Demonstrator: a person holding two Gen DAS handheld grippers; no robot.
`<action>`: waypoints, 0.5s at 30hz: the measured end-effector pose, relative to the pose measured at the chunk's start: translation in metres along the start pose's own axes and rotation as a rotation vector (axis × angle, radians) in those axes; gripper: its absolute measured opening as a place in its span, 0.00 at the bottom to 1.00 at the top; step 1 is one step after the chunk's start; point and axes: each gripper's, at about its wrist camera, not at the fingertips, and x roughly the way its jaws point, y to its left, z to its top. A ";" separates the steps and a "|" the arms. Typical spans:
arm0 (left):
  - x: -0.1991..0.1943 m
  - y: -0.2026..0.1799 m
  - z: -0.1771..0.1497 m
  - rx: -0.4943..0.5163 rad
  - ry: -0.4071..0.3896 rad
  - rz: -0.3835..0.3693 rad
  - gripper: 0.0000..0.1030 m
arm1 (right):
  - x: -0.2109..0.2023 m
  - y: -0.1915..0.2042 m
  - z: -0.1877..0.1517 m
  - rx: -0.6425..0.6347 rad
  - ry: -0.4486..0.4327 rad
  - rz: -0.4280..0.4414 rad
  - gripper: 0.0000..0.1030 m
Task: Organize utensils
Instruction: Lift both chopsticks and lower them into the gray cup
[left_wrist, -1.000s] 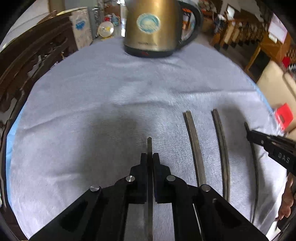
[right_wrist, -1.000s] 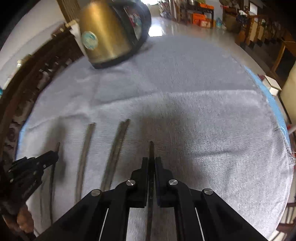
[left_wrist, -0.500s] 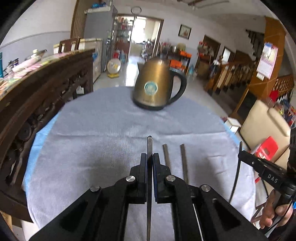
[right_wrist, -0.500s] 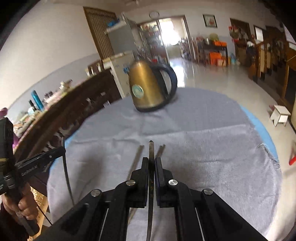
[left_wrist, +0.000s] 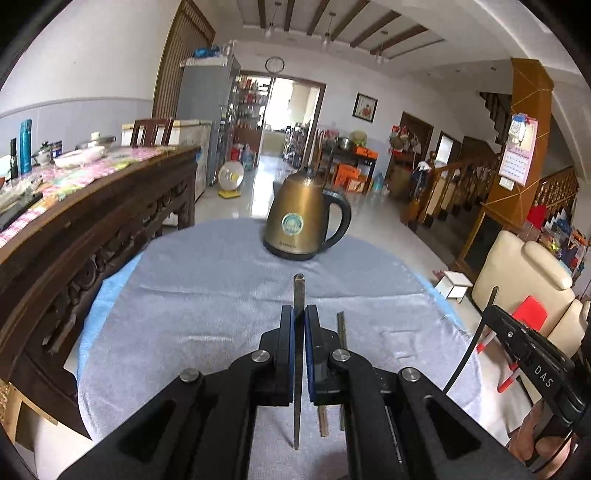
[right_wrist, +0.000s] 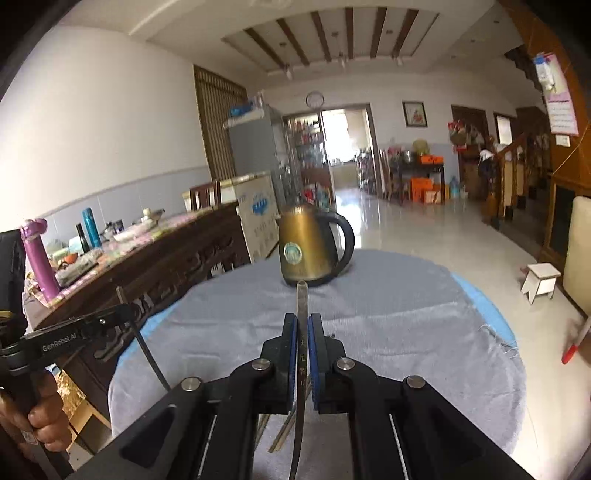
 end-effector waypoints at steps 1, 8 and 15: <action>-0.006 -0.002 0.001 0.002 -0.011 -0.002 0.05 | -0.005 0.001 0.002 0.000 -0.013 0.001 0.07; -0.046 -0.017 0.016 0.010 -0.084 -0.039 0.05 | -0.040 0.012 0.020 0.001 -0.111 0.014 0.07; -0.092 -0.032 0.034 0.020 -0.184 -0.101 0.05 | -0.080 0.029 0.037 -0.016 -0.215 0.044 0.07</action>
